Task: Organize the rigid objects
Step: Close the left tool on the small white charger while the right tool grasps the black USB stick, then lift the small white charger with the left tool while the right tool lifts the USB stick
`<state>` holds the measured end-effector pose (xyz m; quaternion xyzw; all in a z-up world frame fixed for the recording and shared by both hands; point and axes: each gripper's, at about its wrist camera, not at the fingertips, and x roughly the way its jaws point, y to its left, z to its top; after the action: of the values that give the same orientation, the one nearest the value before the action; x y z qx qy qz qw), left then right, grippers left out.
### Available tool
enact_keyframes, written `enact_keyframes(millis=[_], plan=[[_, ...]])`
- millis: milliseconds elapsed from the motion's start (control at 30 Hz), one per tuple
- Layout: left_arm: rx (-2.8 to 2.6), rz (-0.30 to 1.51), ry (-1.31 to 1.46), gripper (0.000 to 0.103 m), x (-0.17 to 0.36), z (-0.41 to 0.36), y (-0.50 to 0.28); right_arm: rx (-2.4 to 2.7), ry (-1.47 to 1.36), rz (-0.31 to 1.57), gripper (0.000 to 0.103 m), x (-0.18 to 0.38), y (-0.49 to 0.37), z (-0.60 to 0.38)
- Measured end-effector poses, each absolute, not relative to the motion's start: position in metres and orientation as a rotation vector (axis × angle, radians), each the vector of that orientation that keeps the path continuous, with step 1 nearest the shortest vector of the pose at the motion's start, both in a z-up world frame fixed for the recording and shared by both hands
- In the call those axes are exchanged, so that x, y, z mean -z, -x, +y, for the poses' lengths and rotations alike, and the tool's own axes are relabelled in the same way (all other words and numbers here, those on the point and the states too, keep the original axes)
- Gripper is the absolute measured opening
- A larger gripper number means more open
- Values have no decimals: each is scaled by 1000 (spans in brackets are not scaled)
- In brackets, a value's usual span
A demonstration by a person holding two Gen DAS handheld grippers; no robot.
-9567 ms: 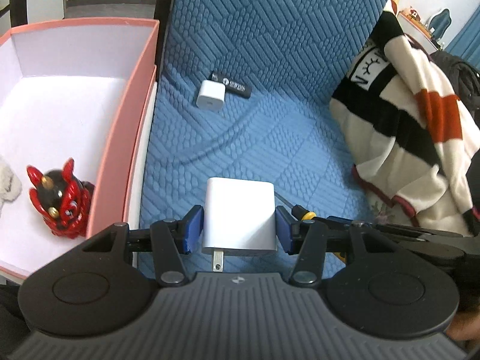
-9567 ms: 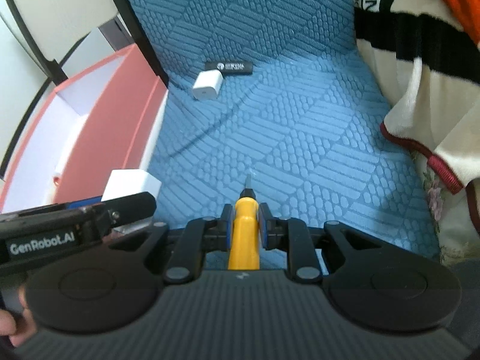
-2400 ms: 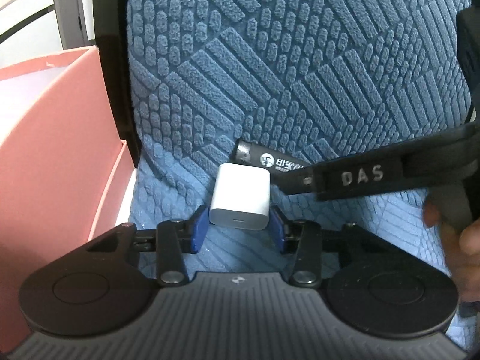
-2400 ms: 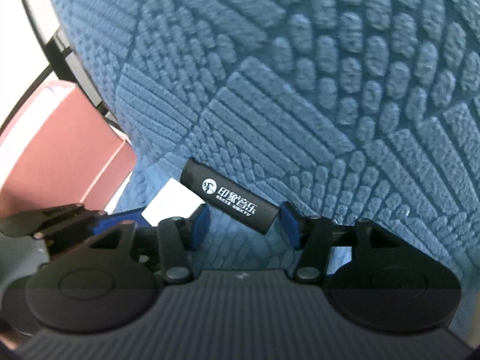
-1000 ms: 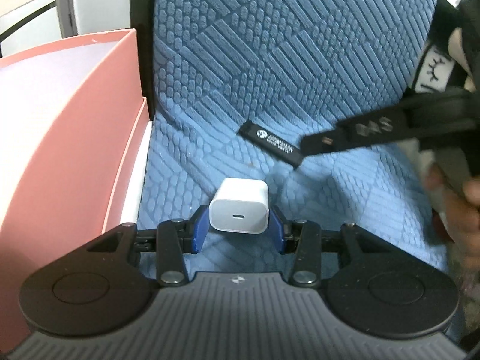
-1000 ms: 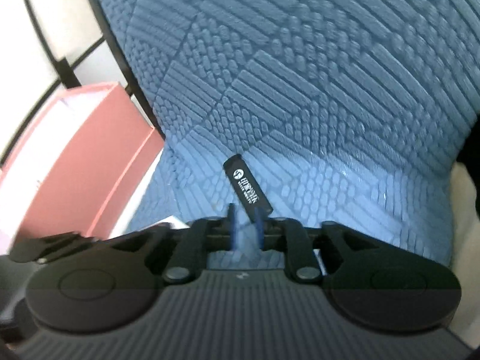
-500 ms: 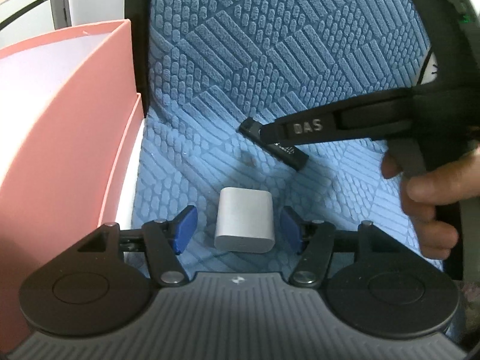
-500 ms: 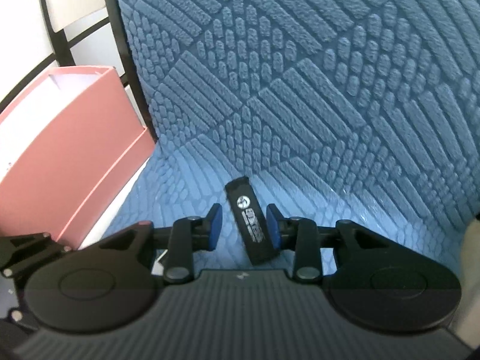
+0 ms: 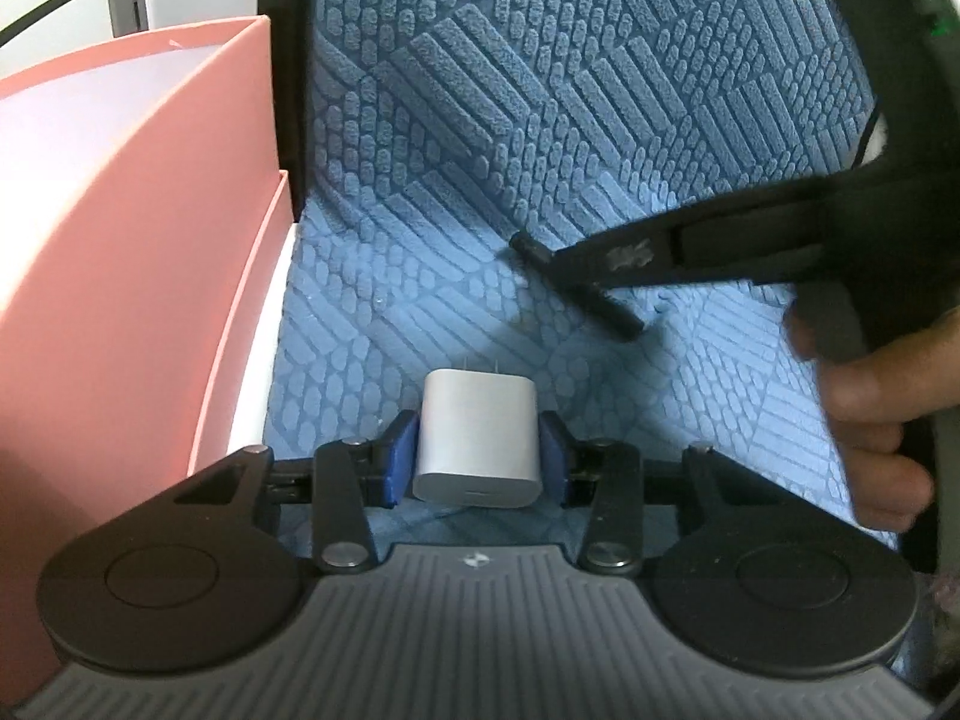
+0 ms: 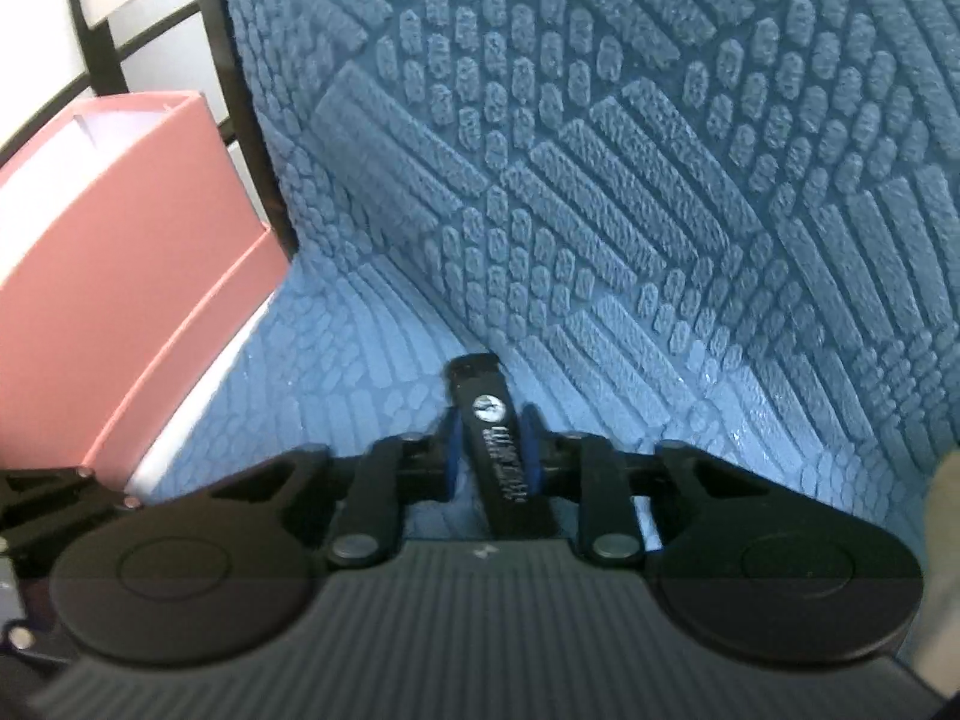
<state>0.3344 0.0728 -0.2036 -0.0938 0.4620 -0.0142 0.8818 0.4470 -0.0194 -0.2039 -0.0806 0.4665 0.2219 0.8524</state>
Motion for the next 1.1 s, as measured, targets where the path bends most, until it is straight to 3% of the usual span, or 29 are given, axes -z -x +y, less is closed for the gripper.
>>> enact_keyframes(millis=[200, 633, 733, 833, 1100], plan=[[20, 977, 205, 49, 200, 76, -322, -397, 103, 1055, 4, 202, -433, -34], [13, 997, 211, 49, 201, 76, -289, -428, -68, 901, 9, 177, -422, -72], [26, 1002, 192, 49, 204, 75, -287, -449, -43, 911, 15, 179, -424, -69], [36, 996, 186, 49, 205, 74, -286, -468, 4, 903, 29, 183, -427, -60], [39, 1004, 209, 49, 206, 75, -286, -484, 128, 904, 30, 202, -439, -38]])
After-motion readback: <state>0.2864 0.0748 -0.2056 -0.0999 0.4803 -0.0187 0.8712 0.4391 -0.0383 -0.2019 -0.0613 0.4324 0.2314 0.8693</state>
